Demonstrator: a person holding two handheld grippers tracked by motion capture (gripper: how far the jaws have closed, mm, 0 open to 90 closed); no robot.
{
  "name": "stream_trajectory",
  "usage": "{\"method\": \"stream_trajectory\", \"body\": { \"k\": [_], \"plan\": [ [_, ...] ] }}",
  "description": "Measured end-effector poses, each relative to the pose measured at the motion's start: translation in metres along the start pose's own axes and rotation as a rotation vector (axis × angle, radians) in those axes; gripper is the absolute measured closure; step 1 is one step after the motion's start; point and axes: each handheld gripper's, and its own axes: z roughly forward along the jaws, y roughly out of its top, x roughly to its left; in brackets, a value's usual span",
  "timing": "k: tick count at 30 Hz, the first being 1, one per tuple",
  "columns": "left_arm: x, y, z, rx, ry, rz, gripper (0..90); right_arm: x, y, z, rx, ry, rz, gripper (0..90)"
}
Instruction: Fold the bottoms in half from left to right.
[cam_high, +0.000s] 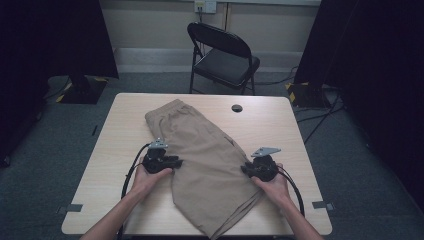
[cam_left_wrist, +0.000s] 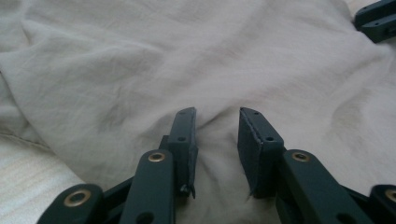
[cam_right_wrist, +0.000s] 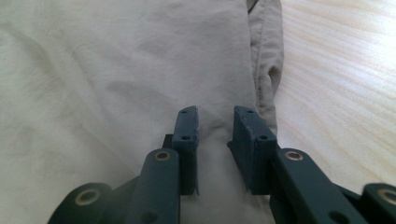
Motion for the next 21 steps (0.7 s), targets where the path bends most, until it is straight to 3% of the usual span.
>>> {"method": "stream_trajectory", "body": {
  "k": [2, 6, 10, 13, 16, 17, 20, 21],
  "plan": [
    [0.000, 0.001, 0.002, -0.002, 0.009, 0.018, 66.6, 0.005, -0.002, -0.002, 0.002, 0.017, -0.011, 71.2],
    [0.002, 0.001, 0.002, -0.003, 0.007, 0.014, 66.6, 0.009, -0.005, -0.007, 0.018, 0.040, -0.004, 71.1],
    [0.003, 0.002, 0.003, -0.005, 0.021, 0.023, 67.1, 0.018, -0.007, -0.010, 0.027, 0.049, -0.028, 71.1],
    [0.009, 0.009, 0.004, 0.027, 0.022, 0.017, 67.1, 0.026, -0.008, -0.011, 0.032, 0.060, -0.047, 71.1],
    [0.015, 0.008, 0.008, -0.016, 0.024, -0.009, 67.1, 0.036, -0.010, -0.013, 0.037, 0.082, -0.067, 71.2],
    [0.017, 0.008, 0.008, -0.027, 0.023, -0.021, 67.2, 0.045, -0.012, -0.015, 0.044, 0.112, -0.076, 71.3],
    [0.018, 0.011, 0.012, -0.035, 0.054, 0.013, 67.2, 0.052, -0.012, -0.015, 0.045, 0.129, -0.094, 71.5],
    [0.019, 0.015, 0.013, -0.015, 0.054, 0.013, 66.9, 0.056, -0.011, -0.014, 0.046, 0.139, -0.103, 71.6]
  ]
}}
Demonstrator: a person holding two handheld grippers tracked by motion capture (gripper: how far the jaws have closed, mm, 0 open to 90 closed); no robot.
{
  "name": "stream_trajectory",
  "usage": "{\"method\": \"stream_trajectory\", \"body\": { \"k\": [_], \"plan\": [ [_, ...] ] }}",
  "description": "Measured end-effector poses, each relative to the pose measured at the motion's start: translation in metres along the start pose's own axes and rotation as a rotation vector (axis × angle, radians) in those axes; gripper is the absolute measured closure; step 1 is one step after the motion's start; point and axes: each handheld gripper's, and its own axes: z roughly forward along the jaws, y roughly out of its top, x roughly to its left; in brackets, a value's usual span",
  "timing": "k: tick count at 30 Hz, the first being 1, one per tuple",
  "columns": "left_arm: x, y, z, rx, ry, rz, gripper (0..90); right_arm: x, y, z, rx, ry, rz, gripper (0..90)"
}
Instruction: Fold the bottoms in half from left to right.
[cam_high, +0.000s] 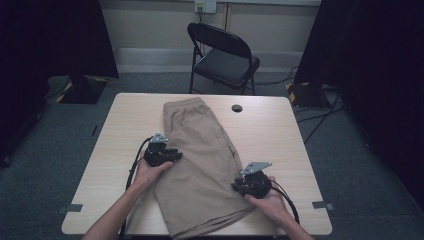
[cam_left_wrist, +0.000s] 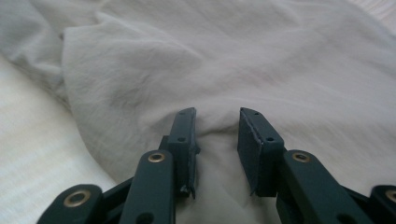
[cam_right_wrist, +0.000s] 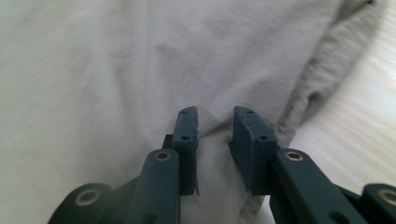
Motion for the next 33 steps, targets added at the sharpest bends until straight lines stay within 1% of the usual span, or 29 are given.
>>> {"method": "stream_trajectory", "body": {
  "k": [1, 2, 3, 4, 5, 6, 8, 9, 10, 11, 12, 13, 14, 15, 16, 17, 18, 19, 20, 21, 22, 23, 24, 27, 28, 29, 31, 32, 33],
  "plan": [
    [0.000, 0.002, 0.001, 0.003, 0.005, -0.003, 65.8, 0.003, 0.002, 0.002, 0.002, 0.015, -0.011, 71.6],
    [0.001, 0.003, 0.004, -0.009, 0.017, 0.006, 64.2, 0.005, 0.006, 0.001, -0.005, 0.020, -0.028, 71.8],
    [0.001, 0.003, 0.005, -0.014, 0.021, 0.009, 64.2, 0.005, 0.006, 0.001, -0.005, 0.020, -0.028, 71.8],
    [0.001, 0.002, 0.005, -0.021, 0.014, 0.006, 63.9, 0.004, 0.008, -0.001, -0.022, 0.020, -0.024, 71.6],
    [0.001, 0.002, 0.004, -0.025, 0.000, -0.002, 62.0, 0.001, 0.012, -0.005, -0.070, 0.014, -0.008, 70.9],
    [0.002, 0.002, 0.001, -0.020, 0.000, -0.009, 61.7, -0.003, 0.016, -0.009, -0.105, 0.002, 0.004, 69.4],
    [0.003, 0.004, -0.008, -0.026, -0.008, -0.015, 62.9, -0.012, 0.024, -0.011, -0.131, -0.030, 0.030, 64.9],
    [0.003, 0.005, -0.014, -0.034, -0.014, -0.023, 63.1, -0.021, 0.029, -0.009, -0.150, -0.045, 0.052, 64.5],
    [0.003, 0.005, -0.018, -0.040, -0.024, -0.027, 64.3, -0.032, 0.038, -0.003, -0.159, -0.065, 0.071, 61.4],
    [0.000, 0.005, -0.029, -0.020, -0.054, -0.032, 64.8, -0.037, 0.043, 0.002, -0.158, -0.078, 0.074, 60.7],
    [0.000, 0.005, -0.029, -0.020, -0.054, -0.032, 65.2, -0.037, 0.043, 0.002, -0.158, -0.078, 0.074, 60.7],
    [-0.003, 0.004, -0.032, -0.001, -0.070, -0.015, 65.2, -0.042, 0.047, 0.008, -0.153, -0.091, 0.070, 60.3],
    [-0.010, -0.001, -0.036, 0.016, -0.087, 0.009, 65.6, -0.051, 0.054, 0.018, -0.157, -0.099, 0.092, 59.7],
    [-0.010, -0.001, -0.036, 0.016, -0.087, 0.009, 65.6, -0.051, 0.054, 0.018, -0.157, -0.099, 0.092, 59.7],
    [-0.014, -0.005, -0.035, 0.025, -0.111, 0.008, 65.6, -0.053, 0.056, 0.021, -0.160, -0.102, 0.094, 59.7],
    [-0.017, -0.007, -0.033, 0.042, -0.112, 0.022, 65.6, -0.057, 0.060, 0.025, -0.159, -0.104, 0.097, 59.6],
    [-0.021, -0.010, -0.030, 0.048, -0.107, 0.031, 64.9, -0.060, 0.063, 0.032, -0.162, -0.097, 0.094, 59.4],
    [-0.022, -0.012, -0.028, 0.060, -0.110, 0.041, 64.9, -0.060, 0.063, 0.032, -0.162, -0.097, 0.094, 59.4],
    [-0.024, -0.015, -0.023, 0.083, -0.108, 0.056, 63.4, -0.060, 0.063, 0.039, -0.138, -0.100, 0.062, 64.0],
    [-0.024, -0.015, -0.023, 0.083, -0.108, 0.056, 63.0, -0.060, 0.063, 0.039, -0.138, -0.100, 0.062, 64.0],
    [-0.025, -0.018, -0.021, 0.072, -0.101, 0.060, 63.0, -0.059, 0.063, 0.042, -0.123, -0.095, 0.052, 69.6],
    [-0.025, -0.018, -0.021, 0.073, -0.098, 0.066, 63.0, -0.059, 0.062, 0.044, -0.110, -0.098, 0.046, 74.8],
    [-0.027, -0.017, -0.022, 0.081, -0.077, 0.092, 63.1, -0.060, 0.061, 0.044, -0.111, -0.109, 0.053, 90.0],
    [-0.027, -0.017, -0.021, 0.078, -0.070, 0.091, 63.4, -0.062, 0.059, 0.040, -0.105, -0.093, 0.045, 90.0],
    [-0.026, -0.016, -0.020, 0.072, -0.054, 0.090, 63.4, -0.063, 0.059, 0.038, -0.103, -0.094, 0.044, 90.0],
    [-0.026, -0.016, -0.019, 0.070, -0.050, 0.086, 63.4, -0.064, 0.057, 0.036, -0.097, -0.091, 0.040, 90.0],
    [-0.025, -0.015, -0.018, 0.064, -0.033, 0.106, 63.5, -0.064, 0.053, 0.034, -0.083, -0.094, 0.035, 90.0],
    [-0.023, -0.014, -0.016, 0.055, -0.015, 0.129, 64.2, -0.064, 0.051, 0.032, -0.085, -0.088, 0.055, 90.0],
    [-0.023, -0.014, -0.016, 0.055, -0.015, 0.129, 64.3, -0.064, 0.051, 0.032, -0.085, -0.088, 0.055, 90.0]
  ]
}}
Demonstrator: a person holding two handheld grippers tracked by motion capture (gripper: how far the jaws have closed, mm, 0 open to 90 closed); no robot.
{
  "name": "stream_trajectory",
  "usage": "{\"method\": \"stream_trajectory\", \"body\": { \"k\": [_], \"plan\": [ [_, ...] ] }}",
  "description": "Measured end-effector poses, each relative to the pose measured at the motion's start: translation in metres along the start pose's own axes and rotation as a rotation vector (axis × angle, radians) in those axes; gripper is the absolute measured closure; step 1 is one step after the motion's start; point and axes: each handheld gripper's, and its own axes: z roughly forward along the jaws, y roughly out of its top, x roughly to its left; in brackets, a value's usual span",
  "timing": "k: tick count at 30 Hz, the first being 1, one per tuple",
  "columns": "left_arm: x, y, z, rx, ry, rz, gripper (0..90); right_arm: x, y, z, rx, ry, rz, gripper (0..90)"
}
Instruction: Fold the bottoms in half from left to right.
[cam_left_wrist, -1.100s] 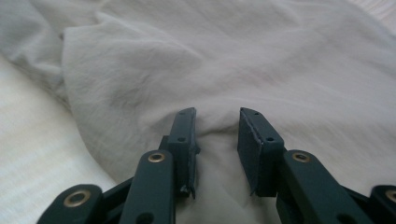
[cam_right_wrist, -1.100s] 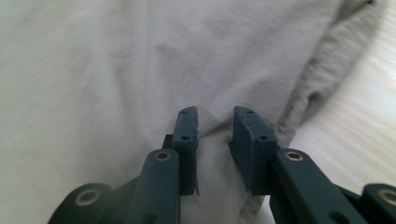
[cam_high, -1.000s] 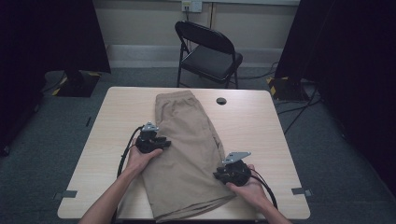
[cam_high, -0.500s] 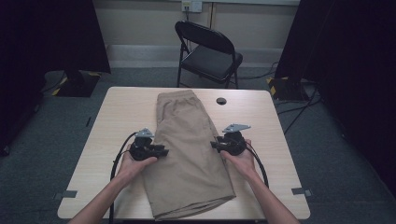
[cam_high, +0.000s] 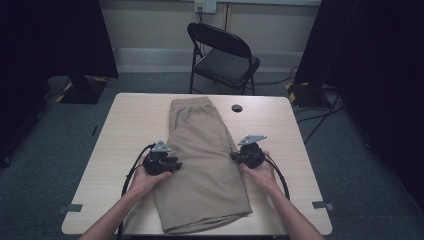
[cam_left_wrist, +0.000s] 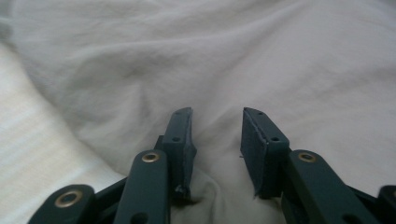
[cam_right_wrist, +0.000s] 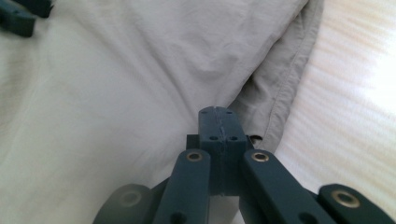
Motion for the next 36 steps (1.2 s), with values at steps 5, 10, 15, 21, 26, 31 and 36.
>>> {"method": "stream_trajectory", "body": {
  "k": [5, 10, 15, 21, 26, 31, 36],
  "plan": [
    [0.005, 0.008, 0.006, 0.016, -0.001, 0.000, 64.1, 0.006, -0.008, -0.003, 0.036, -0.017, 0.013, 90.0],
    [0.006, 0.006, 0.004, 0.011, -0.018, -0.004, 58.3, 0.001, -0.022, -0.016, 0.067, -0.050, 0.039, 90.0],
    [0.006, 0.014, -0.008, -0.056, -0.064, -0.022, 65.7, 0.000, -0.006, -0.028, -0.072, -0.039, 0.032, 84.9],
    [0.031, 0.026, -0.004, -0.105, -0.007, -0.110, 75.8, 0.002, 0.020, 0.001, -0.108, -0.002, 0.013, 84.9],
    [0.050, 0.008, 0.012, -0.074, 0.005, -0.170, 78.5, -0.004, 0.016, 0.027, -0.025, -0.017, 0.016, 86.2],
    [0.045, 0.013, 0.014, -0.054, 0.008, -0.154, 76.4, -0.011, -0.001, 0.023, -0.024, -0.019, 0.039, 86.5],
    [0.038, 0.016, 0.016, -0.028, 0.020, -0.114, 77.9, -0.011, -0.006, 0.015, 0.001, -0.041, 0.026, 88.6]
  ]
}}
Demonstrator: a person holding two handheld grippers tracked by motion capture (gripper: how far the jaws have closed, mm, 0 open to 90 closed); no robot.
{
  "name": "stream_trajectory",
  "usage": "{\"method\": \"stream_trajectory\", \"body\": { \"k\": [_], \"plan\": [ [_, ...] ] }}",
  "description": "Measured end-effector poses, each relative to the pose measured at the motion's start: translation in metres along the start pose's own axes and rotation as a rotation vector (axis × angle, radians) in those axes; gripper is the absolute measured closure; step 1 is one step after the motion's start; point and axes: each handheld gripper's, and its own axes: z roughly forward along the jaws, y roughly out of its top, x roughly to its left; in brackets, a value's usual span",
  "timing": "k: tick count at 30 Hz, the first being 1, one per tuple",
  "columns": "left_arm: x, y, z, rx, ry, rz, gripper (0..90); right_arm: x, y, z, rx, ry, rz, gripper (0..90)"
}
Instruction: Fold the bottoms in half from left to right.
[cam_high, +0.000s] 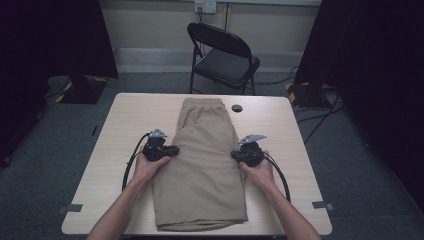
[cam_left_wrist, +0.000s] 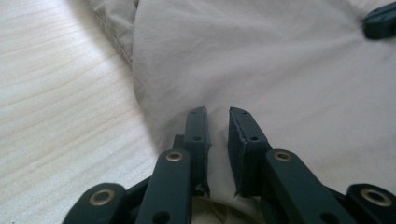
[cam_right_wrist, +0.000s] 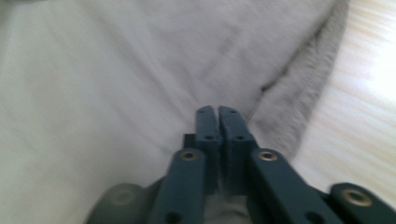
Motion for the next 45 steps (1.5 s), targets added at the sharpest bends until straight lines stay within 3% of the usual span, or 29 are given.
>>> {"method": "stream_trajectory", "body": {
  "k": [4, 9, 11, 14, 16, 20, 22, 24, 28, 31, 32, 35, 39, 41, 43, 45],
  "plan": [
    [-0.003, -0.001, 0.001, -0.001, -0.032, 0.014, 77.8, 0.002, -0.010, -0.011, -0.002, 0.007, 0.004, 88.5],
    [-0.012, 0.002, 0.006, 0.004, -0.034, 0.038, 77.7, 0.002, -0.019, -0.022, 0.016, 0.021, -0.006, 88.5],
    [-0.013, 0.002, 0.008, -0.004, -0.056, 0.025, 77.5, 0.001, -0.020, -0.024, 0.020, 0.019, -0.007, 88.6],
    [-0.013, 0.003, 0.009, -0.002, -0.055, 0.031, 79.0, 0.000, -0.022, -0.027, 0.028, 0.019, -0.017, 88.8],
    [-0.014, 0.003, 0.009, 0.002, -0.048, 0.030, 79.5, 0.000, -0.022, -0.029, 0.039, -0.013, -0.030, 89.2],
    [-0.010, 0.002, 0.007, -0.009, -0.070, -0.006, 78.1, -0.002, -0.024, -0.029, 0.028, -0.001, -0.005, 88.9],
    [-0.008, 0.002, 0.003, -0.016, -0.087, -0.027, 73.7, -0.002, -0.023, -0.029, 0.023, -0.012, 0.006, 84.4],
    [-0.009, 0.005, -0.005, -0.015, -0.078, -0.013, 72.0, -0.002, -0.022, -0.031, -0.005, 0.006, 0.017, 82.3],
    [-0.014, 0.009, -0.030, -0.037, -0.099, 0.012, 72.8, 0.003, -0.017, -0.046, -0.059, 0.025, 0.017, 78.9],
    [-0.021, 0.004, -0.049, -0.067, -0.143, 0.031, 73.2, 0.013, -0.018, -0.060, -0.083, 0.071, 0.011, 77.3],
    [-0.028, -0.004, -0.060, -0.056, -0.150, 0.060, 73.9, 0.023, -0.022, -0.069, -0.088, 0.112, -0.008, 78.6],
    [-0.033, -0.013, -0.066, -0.047, -0.159, 0.056, 74.4, 0.034, -0.027, -0.079, -0.090, 0.149, -0.023, 80.0],
    [-0.038, -0.025, -0.062, 0.008, -0.158, 0.076, 75.3, 0.060, -0.035, -0.096, -0.104, 0.219, -0.064, 80.7],
    [-0.037, -0.030, -0.054, 0.036, -0.152, 0.064, 75.4, 0.073, -0.039, -0.100, -0.107, 0.261, -0.072, 80.8],
    [-0.038, -0.031, -0.049, 0.059, -0.141, 0.080, 75.6, 0.087, -0.046, -0.100, -0.069, 0.305, -0.110, 79.8],
    [-0.038, -0.030, -0.047, 0.054, -0.133, 0.070, 75.9, 0.100, -0.053, -0.099, -0.035, 0.348, -0.137, 77.4]
  ]
}}
